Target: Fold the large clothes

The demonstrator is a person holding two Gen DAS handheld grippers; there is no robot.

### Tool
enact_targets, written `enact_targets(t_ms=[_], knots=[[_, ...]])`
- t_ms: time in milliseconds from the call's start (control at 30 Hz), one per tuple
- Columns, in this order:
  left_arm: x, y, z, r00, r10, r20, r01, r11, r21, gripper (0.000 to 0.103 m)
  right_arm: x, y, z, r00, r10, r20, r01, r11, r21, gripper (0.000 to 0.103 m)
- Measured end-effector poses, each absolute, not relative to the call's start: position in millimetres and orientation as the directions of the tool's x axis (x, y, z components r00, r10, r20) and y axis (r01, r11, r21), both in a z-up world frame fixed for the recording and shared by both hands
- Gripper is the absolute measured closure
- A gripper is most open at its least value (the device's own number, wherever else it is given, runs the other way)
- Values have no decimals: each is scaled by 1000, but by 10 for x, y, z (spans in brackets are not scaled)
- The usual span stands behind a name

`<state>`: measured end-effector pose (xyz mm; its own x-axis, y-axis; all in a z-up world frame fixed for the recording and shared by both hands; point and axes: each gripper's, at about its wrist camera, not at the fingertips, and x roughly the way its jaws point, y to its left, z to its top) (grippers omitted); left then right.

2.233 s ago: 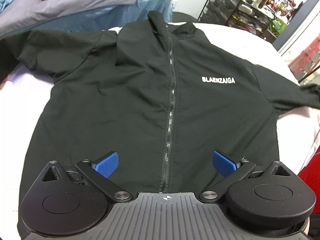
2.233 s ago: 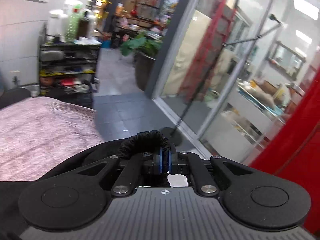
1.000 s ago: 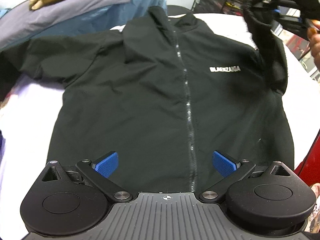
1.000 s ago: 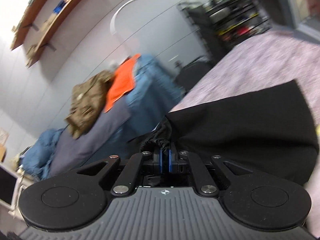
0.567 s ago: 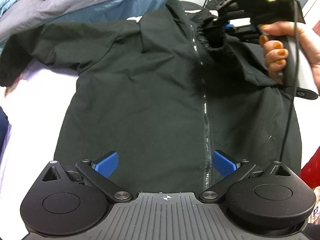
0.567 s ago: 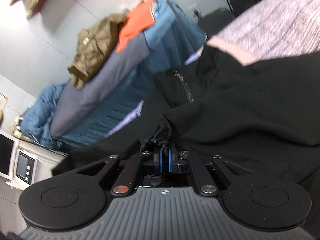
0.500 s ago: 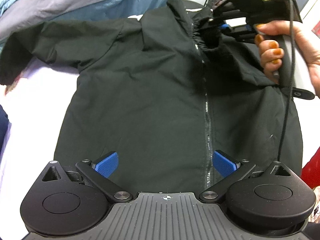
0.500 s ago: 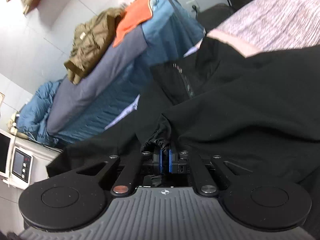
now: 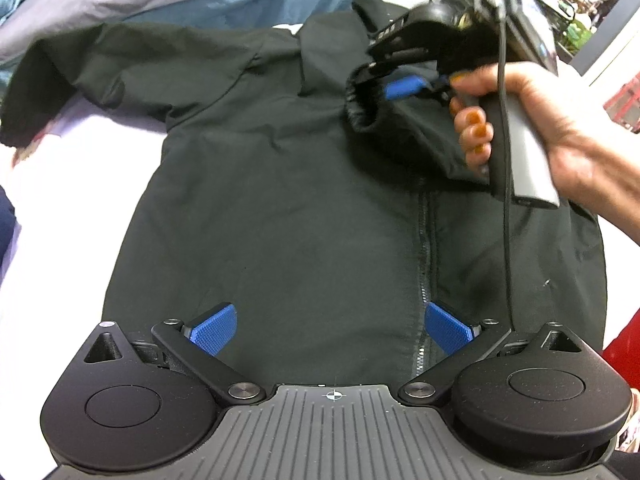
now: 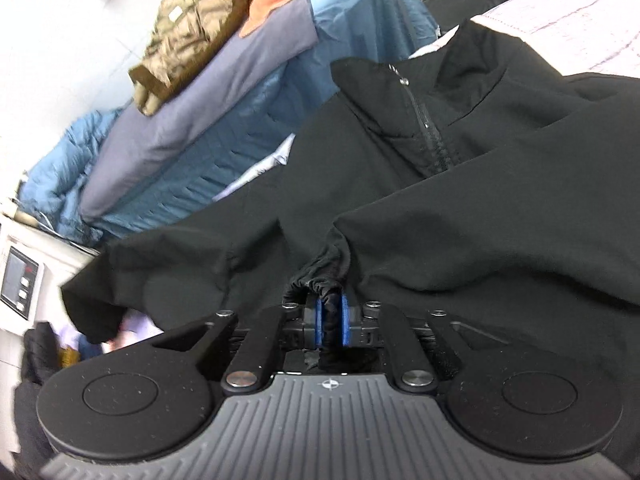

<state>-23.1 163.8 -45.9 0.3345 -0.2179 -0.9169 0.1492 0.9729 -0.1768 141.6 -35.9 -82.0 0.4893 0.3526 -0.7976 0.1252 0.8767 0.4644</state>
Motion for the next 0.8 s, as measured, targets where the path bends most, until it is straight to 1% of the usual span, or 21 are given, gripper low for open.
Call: enact_targets(t_ms=[33, 67, 100, 133, 233, 300, 367, 500, 600, 667, 733, 800], knots=[[-222, 1640, -465, 334, -215, -918, 146, 974, -175, 0, 1417, -350, -863, 484, 339, -807, 123, 886, 446, 76], [-211, 1648, -476, 335, -212, -918, 142, 975, -173, 0, 1430, -338, -910, 475, 332, -815, 116, 894, 432, 56], [-202, 1654, -486, 337, -211, -917, 139, 975, -173, 0, 1449, -313, -950, 466, 325, -823, 106, 903, 417, 30], [-190, 1662, -502, 339, -211, -917, 136, 975, -174, 0, 1415, -327, -965, 467, 318, -825, 93, 910, 403, 22], [-129, 1659, -551, 334, -214, -918, 131, 975, -179, 0, 1302, -408, -897, 499, 344, -795, 39, 908, 417, 22], [-63, 1656, -582, 338, -218, -916, 131, 974, -184, 0, 1185, -532, -803, 526, 382, -760, 12, 890, 455, 17], [21, 1641, -616, 341, -217, -915, 131, 975, -182, 0, 1038, -679, -703, 564, 383, -732, -16, 891, 454, 15], [221, 1555, -640, 374, -200, -906, 153, 976, -153, 0, 707, -979, -607, 622, 301, -723, -36, 933, 357, 16], [402, 1447, -675, 403, -206, -891, 183, 973, -143, 0, 491, -1190, -634, 659, 174, -731, -19, 976, 215, 17], [547, 1352, -733, 408, -237, -882, 215, 964, -159, 0, 399, -1335, -700, 656, 89, -750, 10, 992, 127, 21], [696, 1235, -806, 405, -262, -876, 254, 953, -167, 0, 302, -1493, -771, 645, 39, -763, 41, 996, 85, 23], [851, 1098, -895, 412, -260, -873, 288, 947, -146, 0, 179, -1655, -794, 646, -1, -763, 84, 994, 69, 26]])
